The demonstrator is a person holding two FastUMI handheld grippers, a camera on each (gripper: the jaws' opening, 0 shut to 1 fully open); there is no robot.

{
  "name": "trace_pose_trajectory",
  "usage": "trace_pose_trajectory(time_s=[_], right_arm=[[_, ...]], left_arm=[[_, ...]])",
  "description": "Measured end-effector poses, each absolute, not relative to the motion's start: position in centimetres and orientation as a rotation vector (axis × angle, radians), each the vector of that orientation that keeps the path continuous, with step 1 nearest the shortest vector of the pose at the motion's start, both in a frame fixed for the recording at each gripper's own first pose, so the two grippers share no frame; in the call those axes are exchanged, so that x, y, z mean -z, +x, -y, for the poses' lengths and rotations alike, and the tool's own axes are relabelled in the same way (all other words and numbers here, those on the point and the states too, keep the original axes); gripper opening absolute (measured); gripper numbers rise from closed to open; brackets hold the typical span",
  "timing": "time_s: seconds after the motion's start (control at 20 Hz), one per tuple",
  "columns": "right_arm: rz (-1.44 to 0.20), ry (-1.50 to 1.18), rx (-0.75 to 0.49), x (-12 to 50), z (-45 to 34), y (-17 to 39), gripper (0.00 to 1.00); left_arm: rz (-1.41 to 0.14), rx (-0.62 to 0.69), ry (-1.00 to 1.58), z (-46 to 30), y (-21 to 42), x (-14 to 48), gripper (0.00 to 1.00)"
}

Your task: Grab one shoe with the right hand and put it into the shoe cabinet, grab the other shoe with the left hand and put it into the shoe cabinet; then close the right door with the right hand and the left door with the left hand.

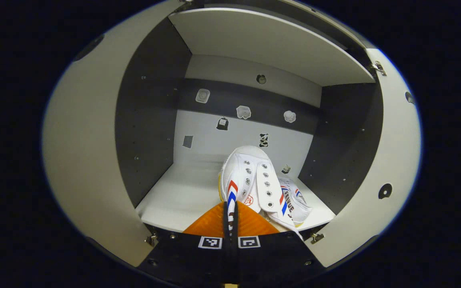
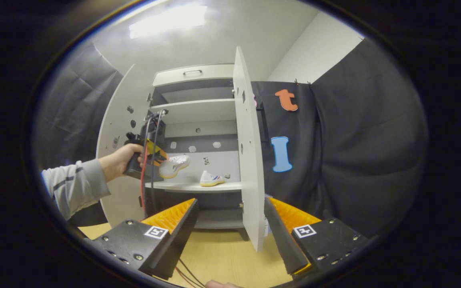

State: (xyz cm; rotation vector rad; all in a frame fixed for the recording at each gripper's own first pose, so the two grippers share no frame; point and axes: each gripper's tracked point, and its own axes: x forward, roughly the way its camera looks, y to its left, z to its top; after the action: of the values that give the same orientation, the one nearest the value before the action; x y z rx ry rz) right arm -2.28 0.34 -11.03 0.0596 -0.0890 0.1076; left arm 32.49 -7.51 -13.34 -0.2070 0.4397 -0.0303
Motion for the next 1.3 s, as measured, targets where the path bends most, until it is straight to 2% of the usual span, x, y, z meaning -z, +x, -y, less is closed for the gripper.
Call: trace_pose_trajectory(time_s=[0.35, 0.7, 1.05, 1.1, 1.15, 1.2, 1.25, 1.3], right_arm=[[0.075, 0.086, -0.060, 11.7, 1.6, -1.2, 0.98], [0.074, 0.090, -0.049, 11.9, 2.0, -0.9, 0.98], [0.065, 0.097, -0.032, 12.2, 2.6, -0.5, 0.98], [0.065, 0.095, -0.033, 12.2, 2.6, -0.5, 0.98], [0.067, 0.090, -0.031, 12.2, 2.6, -0.5, 0.98], [0.069, 0.085, -0.026, 12.1, 2.8, -0.6, 0.98], [0.070, 0.084, -0.024, 12.1, 2.9, -0.7, 0.98], [0.072, 0.084, -0.027, 12.1, 2.9, -0.7, 0.98]], left_arm=[[-0.494, -0.036, -0.250, 5.6, 38.1, 17.9, 0.00], [-0.541, -0.021, -0.290, 6.3, 39.6, 20.8, 0.00], [-0.561, 0.011, -0.276, 6.7, 39.6, 20.7, 0.03], [-0.552, 0.014, -0.264, 6.9, 39.5, 20.3, 0.10], [-0.498, -0.053, -0.220, 5.3, 39.5, 19.1, 0.18], [-0.461, -0.053, -0.184, 4.9, 40.6, 18.8, 0.17], [-0.445, -0.038, -0.180, 5.0, 40.1, 17.3, 0.26], [-0.456, -0.040, -0.161, 5.1, 39.3, 17.4, 0.46]])
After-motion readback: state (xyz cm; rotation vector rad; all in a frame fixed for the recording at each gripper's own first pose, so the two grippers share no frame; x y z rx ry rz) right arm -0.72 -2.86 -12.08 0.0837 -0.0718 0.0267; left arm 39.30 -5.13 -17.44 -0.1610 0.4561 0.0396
